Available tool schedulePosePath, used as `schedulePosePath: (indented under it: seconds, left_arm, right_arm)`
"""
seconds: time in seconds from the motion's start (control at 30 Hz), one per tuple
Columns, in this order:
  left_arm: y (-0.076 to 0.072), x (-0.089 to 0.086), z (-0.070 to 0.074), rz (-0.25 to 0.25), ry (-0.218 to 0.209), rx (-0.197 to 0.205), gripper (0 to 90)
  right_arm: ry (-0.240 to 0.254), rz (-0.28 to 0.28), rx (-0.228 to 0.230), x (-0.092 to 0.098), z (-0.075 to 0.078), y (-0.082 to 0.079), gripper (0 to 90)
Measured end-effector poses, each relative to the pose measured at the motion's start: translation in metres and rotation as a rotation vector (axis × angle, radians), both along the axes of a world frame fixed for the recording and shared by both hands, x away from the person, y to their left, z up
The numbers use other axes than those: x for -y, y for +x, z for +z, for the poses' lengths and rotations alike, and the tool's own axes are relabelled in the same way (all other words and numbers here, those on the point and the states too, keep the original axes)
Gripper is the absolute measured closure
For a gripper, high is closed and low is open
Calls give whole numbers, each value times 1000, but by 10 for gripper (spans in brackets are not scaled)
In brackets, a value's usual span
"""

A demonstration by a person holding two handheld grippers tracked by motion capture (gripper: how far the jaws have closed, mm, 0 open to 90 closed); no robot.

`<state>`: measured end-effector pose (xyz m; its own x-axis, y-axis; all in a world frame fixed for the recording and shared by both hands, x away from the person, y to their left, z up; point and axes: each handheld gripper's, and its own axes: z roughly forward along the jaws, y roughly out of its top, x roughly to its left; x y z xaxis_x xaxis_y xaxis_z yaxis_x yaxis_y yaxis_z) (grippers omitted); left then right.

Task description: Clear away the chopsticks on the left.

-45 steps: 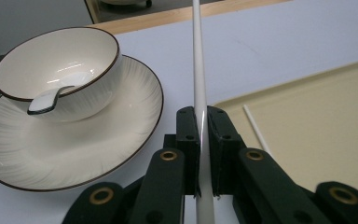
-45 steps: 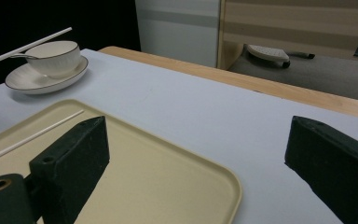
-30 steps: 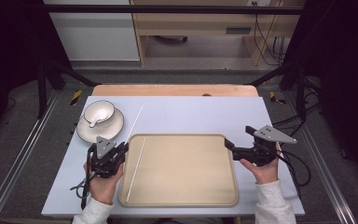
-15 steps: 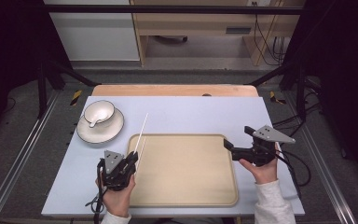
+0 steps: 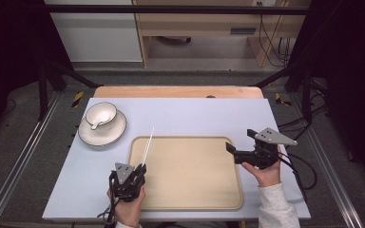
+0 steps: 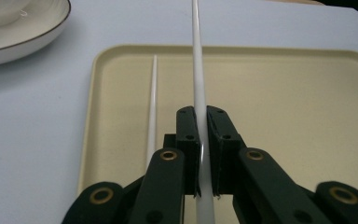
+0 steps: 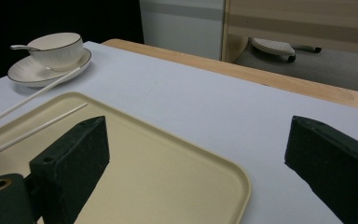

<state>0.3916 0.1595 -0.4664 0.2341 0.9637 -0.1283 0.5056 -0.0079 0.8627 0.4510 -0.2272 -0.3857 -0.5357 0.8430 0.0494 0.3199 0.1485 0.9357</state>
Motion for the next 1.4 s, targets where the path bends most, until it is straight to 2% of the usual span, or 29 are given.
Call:
schedulePosePath:
  seconds: [0.3, 0.4, 0.47, 0.77, 1.0, 1.4]
  left_arm:
    - [2, 8, -18, -10, 29, -58, 840]
    - [2, 8, -18, -10, 34, -61, 840]
    - [3, 8, -18, -15, 43, -80, 839]
    - [5, 10, -19, -24, 60, -122, 837]
    - [4, 13, -18, -26, 79, -134, 836]
    - [5, 14, -16, -38, 88, -142, 810]
  right_arm:
    - [-6, 5, -5, -1, -1, 1, 66]
    - [-6, 4, -6, -2, -2, 1, 66]
    - [-5, 4, -8, -2, -2, 1, 66]
    - [-8, 5, -11, -2, -2, 1, 66]
    - [-9, 7, -12, -2, -2, 1, 66]
    - [-7, 5, -5, -1, -1, 1, 65]
